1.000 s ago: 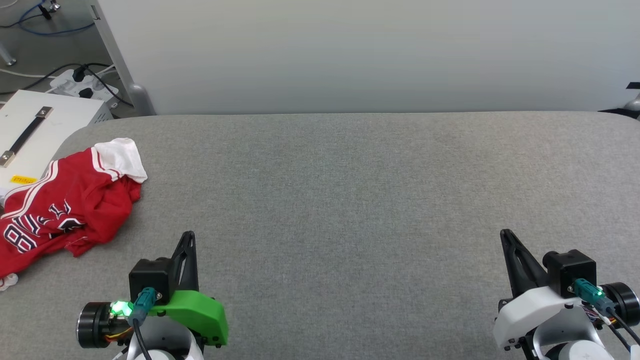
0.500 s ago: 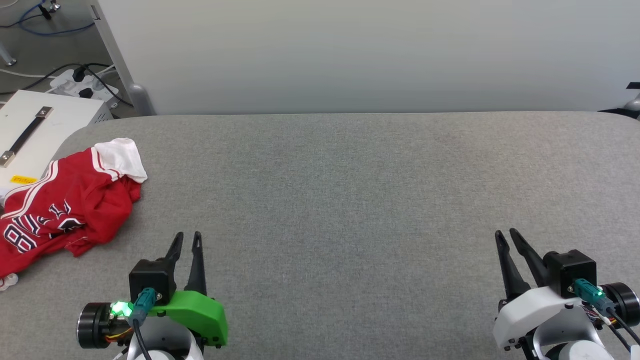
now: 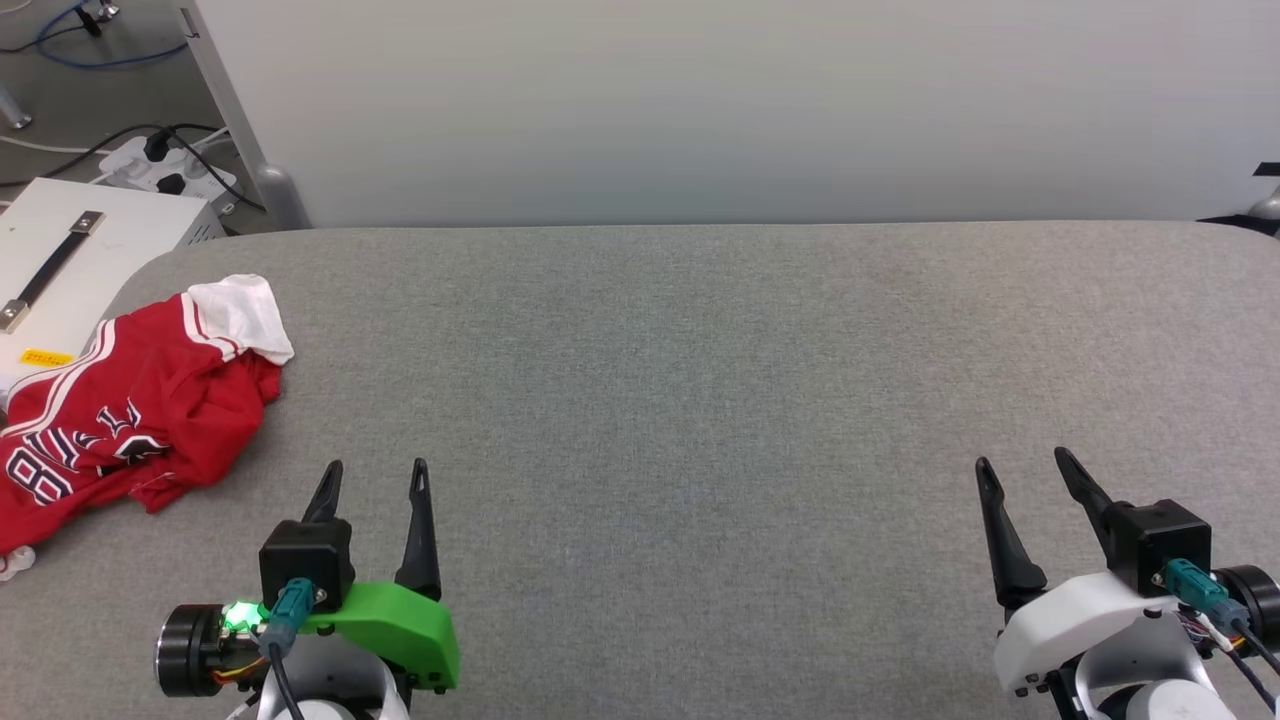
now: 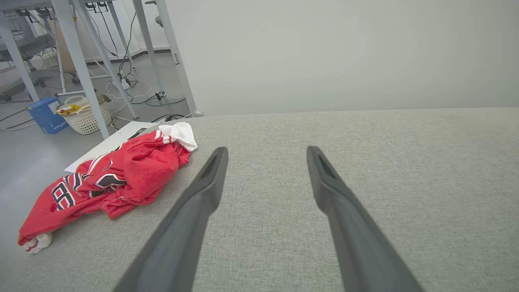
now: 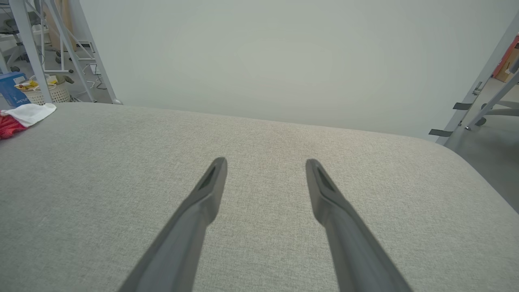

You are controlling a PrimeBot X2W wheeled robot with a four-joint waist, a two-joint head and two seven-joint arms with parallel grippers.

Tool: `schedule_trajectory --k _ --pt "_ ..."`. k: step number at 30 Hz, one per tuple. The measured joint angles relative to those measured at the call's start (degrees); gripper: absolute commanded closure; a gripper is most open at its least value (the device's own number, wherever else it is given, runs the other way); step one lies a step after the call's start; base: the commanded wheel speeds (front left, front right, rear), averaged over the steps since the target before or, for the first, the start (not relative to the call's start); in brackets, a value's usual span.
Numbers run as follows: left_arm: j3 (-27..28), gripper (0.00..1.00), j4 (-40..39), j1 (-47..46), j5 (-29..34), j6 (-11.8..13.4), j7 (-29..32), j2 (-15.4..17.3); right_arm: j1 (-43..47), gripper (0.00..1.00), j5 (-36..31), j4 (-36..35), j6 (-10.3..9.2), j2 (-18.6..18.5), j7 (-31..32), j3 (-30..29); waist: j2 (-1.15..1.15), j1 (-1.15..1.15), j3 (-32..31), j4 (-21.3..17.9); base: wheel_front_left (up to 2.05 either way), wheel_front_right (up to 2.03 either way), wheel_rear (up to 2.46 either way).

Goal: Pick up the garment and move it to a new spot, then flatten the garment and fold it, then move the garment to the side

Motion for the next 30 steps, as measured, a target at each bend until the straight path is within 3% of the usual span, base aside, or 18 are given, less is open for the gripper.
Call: schedule_trajectory --k 30 --pt "-1.2 0.0 -0.8 0.0 -0.8 0.9 -3.5 0.0 1.0 0.0 3.9 -2.3 0.0 0.0 -3.5 -0.1 0.0 0.0 -0.1 0.0 0.0 0.0 0.0"
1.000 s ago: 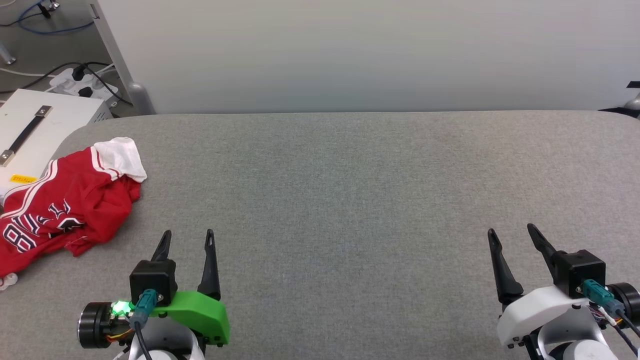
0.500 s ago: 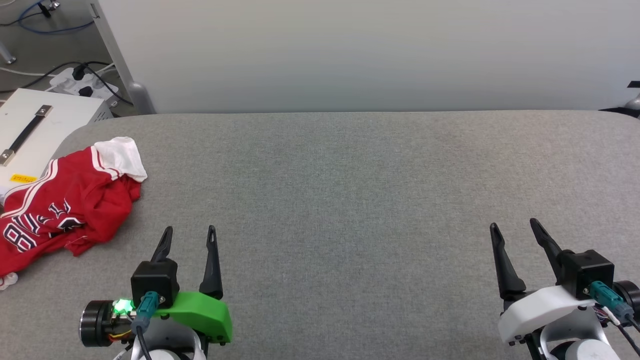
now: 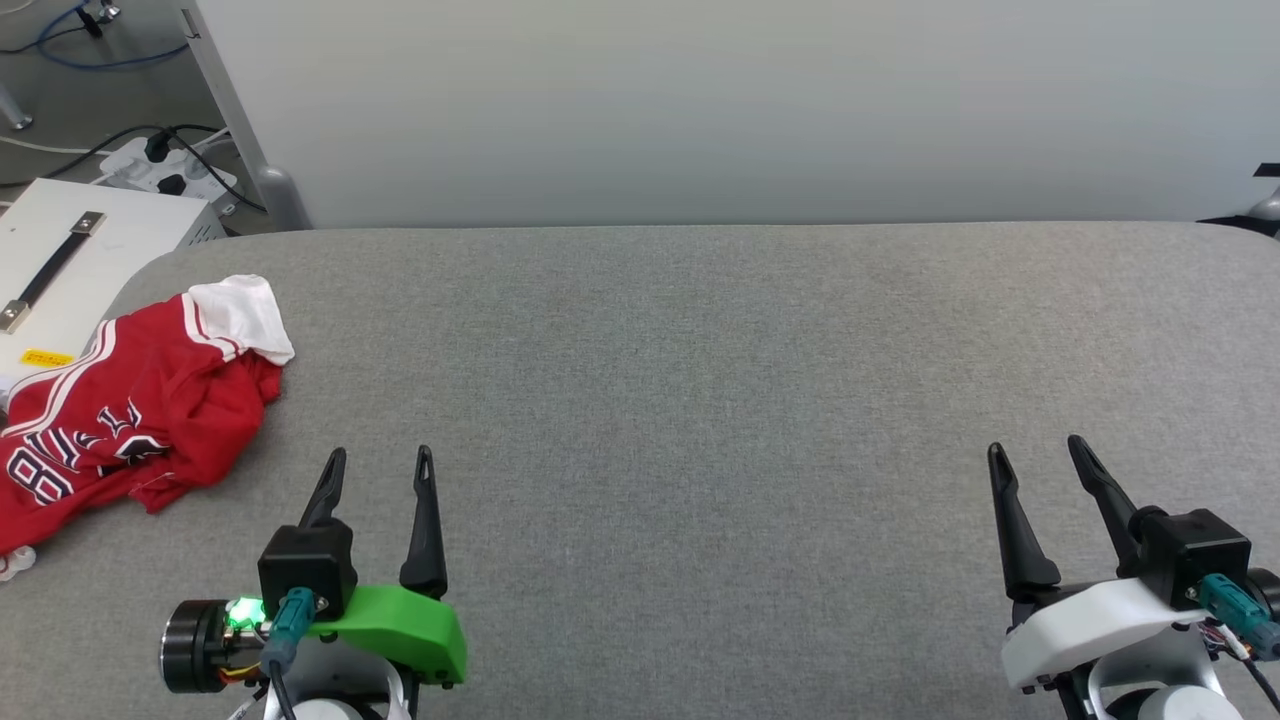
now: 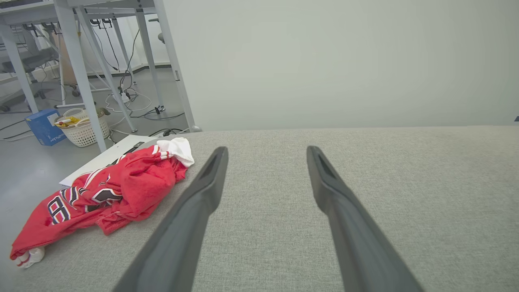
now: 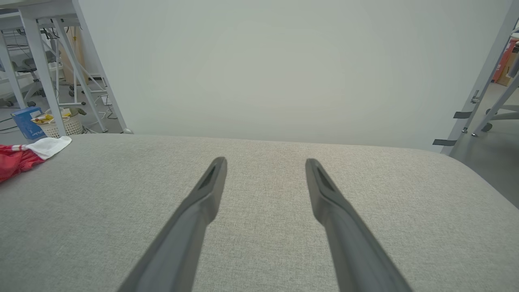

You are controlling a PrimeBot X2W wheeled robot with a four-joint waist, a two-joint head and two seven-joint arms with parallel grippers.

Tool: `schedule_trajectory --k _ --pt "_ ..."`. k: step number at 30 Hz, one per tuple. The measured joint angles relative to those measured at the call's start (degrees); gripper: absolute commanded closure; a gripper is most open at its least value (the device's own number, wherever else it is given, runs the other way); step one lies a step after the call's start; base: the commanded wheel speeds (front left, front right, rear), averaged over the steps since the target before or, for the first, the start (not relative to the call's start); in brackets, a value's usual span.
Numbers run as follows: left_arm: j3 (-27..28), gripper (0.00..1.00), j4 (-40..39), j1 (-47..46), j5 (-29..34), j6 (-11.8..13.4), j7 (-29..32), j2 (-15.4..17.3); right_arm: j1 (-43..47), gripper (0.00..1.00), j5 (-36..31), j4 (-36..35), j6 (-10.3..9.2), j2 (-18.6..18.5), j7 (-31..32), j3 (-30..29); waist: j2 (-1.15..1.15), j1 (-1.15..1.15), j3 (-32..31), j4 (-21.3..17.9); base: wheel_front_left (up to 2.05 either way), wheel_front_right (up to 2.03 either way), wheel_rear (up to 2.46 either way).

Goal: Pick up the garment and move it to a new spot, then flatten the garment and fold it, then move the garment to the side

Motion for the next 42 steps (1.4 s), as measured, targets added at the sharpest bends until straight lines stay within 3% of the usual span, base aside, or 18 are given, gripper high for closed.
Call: schedule_trajectory --k 42 --pt "-2.1 0.0 0.6 1.0 -1.3 1.0 -5.0 0.0 2.5 0.0 2.3 -0.6 0.0 0.0 -4.9 -0.1 0.0 0.01 -0.3 -0.2 0.0 0.0 0.0"
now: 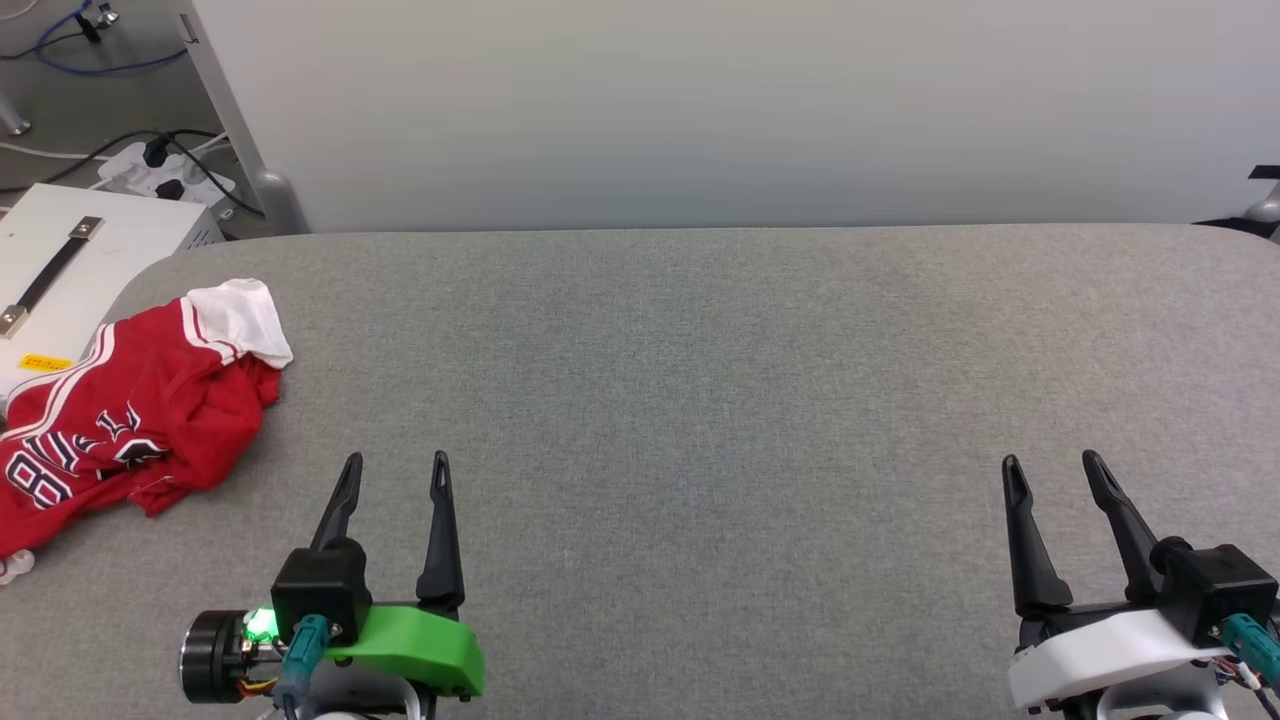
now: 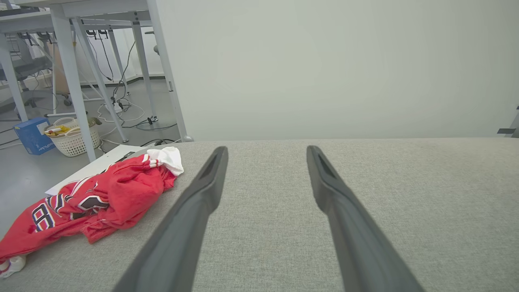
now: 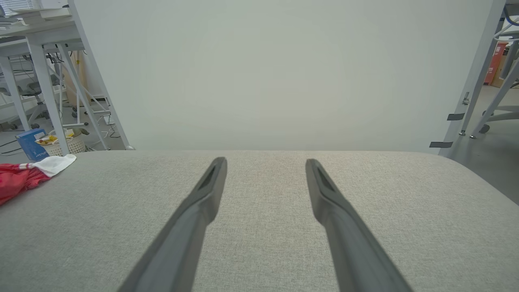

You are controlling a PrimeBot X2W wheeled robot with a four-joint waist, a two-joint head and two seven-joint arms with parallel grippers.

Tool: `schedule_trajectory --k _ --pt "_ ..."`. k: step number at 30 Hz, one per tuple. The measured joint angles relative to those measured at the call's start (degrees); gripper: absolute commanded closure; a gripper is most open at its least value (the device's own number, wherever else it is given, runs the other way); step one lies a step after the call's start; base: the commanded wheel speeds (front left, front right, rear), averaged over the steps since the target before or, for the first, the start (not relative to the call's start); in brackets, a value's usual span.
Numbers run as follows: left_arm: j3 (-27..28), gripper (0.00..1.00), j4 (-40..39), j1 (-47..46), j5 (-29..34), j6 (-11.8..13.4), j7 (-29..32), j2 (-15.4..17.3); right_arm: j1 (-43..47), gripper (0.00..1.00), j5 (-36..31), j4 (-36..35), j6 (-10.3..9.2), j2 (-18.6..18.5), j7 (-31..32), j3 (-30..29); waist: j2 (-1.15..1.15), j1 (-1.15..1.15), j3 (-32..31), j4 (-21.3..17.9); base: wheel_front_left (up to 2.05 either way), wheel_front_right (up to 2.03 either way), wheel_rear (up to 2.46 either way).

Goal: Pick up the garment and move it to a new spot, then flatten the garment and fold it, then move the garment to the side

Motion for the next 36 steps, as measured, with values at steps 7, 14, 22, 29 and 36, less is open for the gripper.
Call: schedule_trajectory --k 7,14,22,29,36 --pt "-0.4 0.0 0.4 0.2 -0.4 -0.1 -0.8 0.0 0.2 0.0 0.5 0.0 0.0 0.0 -0.7 -0.1 0.0 0.0 -0.1 0.0 0.0 0.0 0.0" --pt "-1.1 0.0 1.3 0.2 -0.6 -0.2 -1.7 0.0 0.5 0.0 0.8 0.0 0.0 0.0 -1.7 -0.1 0.0 0.0 -0.3 0.0 0.0 0.0 0.0" --pt "-1.5 0.0 1.9 0.4 -1.1 -0.2 -2.7 0.0 1.4 0.0 1.1 0.0 0.0 0.0 -2.6 -0.1 0.0 0.0 -0.4 -0.1 0.0 0.0 0.0" --pt "-1.7 0.0 2.9 0.6 -1.5 -0.2 -3.5 0.0 1.6 0.0 1.3 0.1 0.0 0.0 -3.4 0.0 0.0 0.0 -0.3 -0.1 0.0 0.0 0.0" --pt "-2.1 0.0 3.6 0.9 -1.6 -0.2 -4.4 0.0 2.1 0.0 1.3 0.3 0.0 0.0 -4.2 0.2 0.0 0.0 -0.1 0.0 0.0 0.0 0.0"
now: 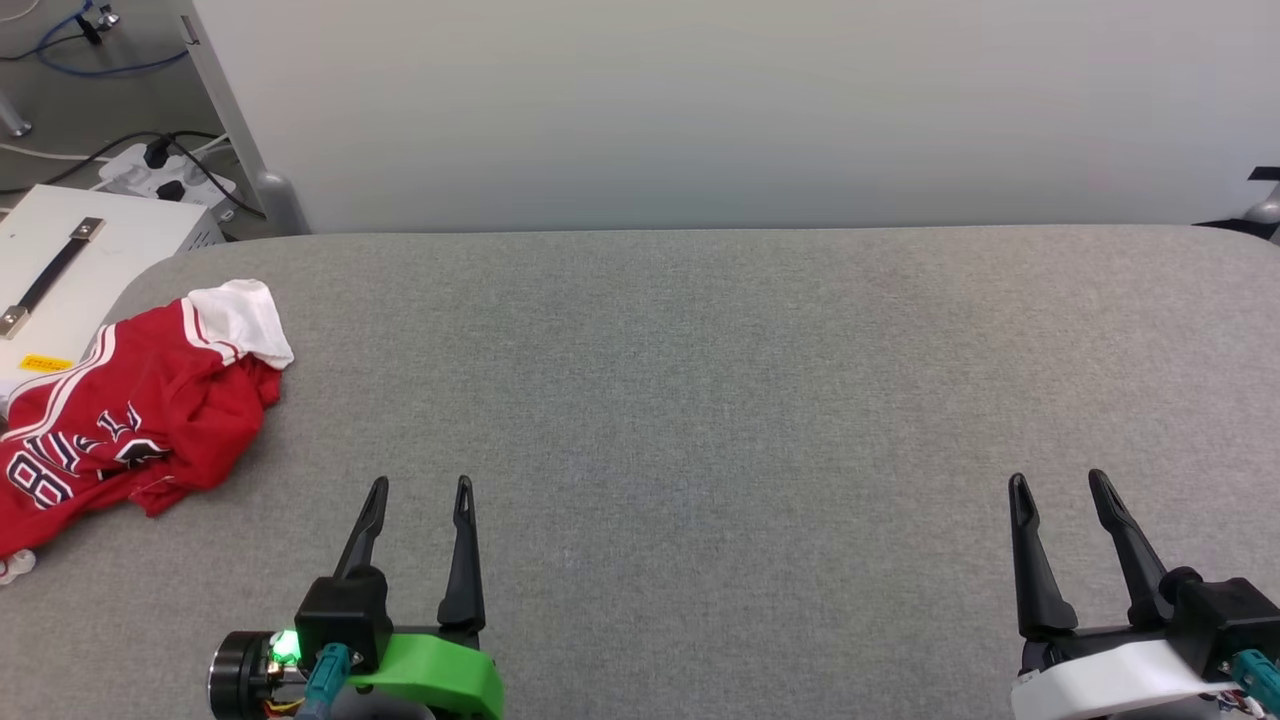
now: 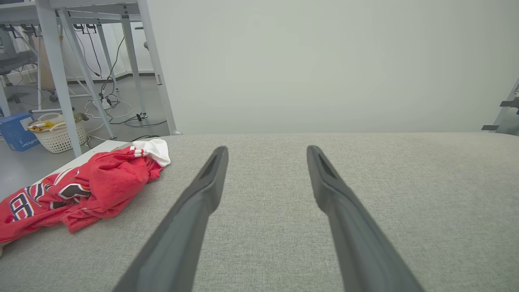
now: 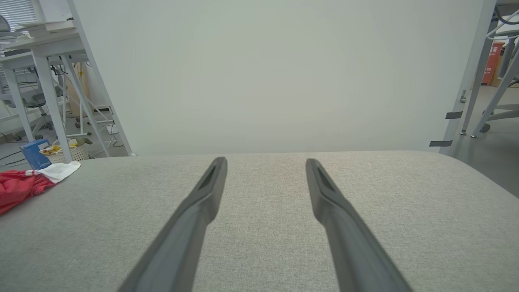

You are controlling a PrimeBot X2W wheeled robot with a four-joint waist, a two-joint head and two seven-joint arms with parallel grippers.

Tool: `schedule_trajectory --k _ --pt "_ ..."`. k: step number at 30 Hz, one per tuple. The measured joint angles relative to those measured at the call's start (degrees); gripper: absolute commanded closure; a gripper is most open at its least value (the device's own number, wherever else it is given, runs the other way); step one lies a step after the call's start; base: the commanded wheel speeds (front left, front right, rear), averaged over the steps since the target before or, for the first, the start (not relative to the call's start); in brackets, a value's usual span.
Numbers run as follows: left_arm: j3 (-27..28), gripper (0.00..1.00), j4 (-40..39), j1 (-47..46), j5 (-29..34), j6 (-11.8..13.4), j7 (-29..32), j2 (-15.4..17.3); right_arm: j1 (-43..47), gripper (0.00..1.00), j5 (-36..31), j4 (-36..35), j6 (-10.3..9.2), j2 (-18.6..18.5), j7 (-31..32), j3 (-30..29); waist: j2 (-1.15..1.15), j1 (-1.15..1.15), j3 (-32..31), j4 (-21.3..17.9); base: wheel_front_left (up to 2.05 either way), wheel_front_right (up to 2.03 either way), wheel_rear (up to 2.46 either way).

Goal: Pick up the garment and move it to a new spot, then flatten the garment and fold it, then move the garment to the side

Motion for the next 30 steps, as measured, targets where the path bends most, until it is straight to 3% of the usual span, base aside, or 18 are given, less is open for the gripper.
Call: schedule_trajectory --k 30 --pt "-0.2 0.0 0.9 0.2 0.0 0.5 -0.7 0.0 0.6 0.0 0.0 1.4 0.0 0.0 -0.6 0.7 0.0 0.0 0.2 0.4 0.0 0.0 0.0"
